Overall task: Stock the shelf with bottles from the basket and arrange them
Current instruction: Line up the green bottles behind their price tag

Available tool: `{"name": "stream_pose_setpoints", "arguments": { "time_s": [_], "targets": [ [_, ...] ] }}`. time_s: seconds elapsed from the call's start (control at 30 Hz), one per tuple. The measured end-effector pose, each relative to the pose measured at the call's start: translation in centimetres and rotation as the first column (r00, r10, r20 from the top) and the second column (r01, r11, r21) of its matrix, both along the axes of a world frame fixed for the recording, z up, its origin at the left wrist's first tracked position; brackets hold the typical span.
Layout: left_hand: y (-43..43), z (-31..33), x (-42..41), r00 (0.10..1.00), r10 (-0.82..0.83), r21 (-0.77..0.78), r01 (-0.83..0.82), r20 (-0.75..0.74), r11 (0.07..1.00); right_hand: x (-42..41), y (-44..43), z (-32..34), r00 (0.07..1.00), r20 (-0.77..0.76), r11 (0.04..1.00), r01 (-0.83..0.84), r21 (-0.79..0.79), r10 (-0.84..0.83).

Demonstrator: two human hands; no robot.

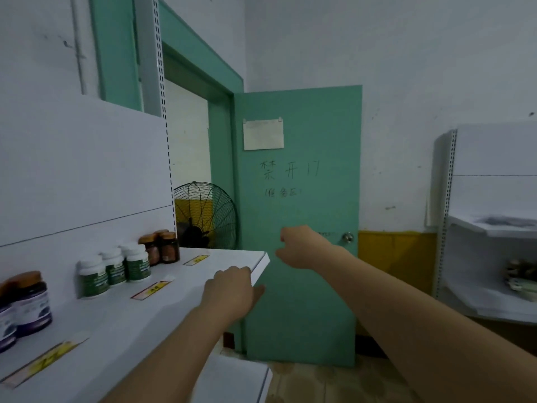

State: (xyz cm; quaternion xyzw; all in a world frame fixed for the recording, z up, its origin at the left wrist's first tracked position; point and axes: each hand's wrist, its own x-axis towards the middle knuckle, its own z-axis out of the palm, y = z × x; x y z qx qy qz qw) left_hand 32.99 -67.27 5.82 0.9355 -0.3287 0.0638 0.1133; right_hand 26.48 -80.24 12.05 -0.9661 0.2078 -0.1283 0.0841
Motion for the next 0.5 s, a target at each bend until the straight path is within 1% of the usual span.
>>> {"name": "stream_pose_setpoints", "arguments": {
  "time_s": [0.1, 0.23, 0.37, 0.5],
  "targets": [
    [-3.4, -0.3, 3.6, 1.0, -0.001, 0.002, 0.001, 0.001, 1.0, 4.4, -3.0, -0.3, 1.0, -0.001, 1.0, -0.017, -0.012, 0.017],
    [-7.7, -1.3, 8.5, 0.999, 0.054, 0.015, -0.054, -0.006, 0.998, 10.9, -7.5, -1.3, 0.997, -0.003, 0.996, -0.081, -0.024, 0.081],
    [-10.4, -2.5, 13.2, 0.984, 0.179, -0.006, -0.18, -0.021, 0.984, 17.4, -10.7, -2.2, 0.972, -0.02, 0.971, -0.234, -0.054, 0.233],
    [-11.2, -2.1, 17.3, 0.932, 0.356, -0.048, -0.36, -0.072, 0.932, 24.4, -11.7, -2.1, 0.9, -0.074, 0.895, -0.436, -0.094, 0.43]
  ]
}}
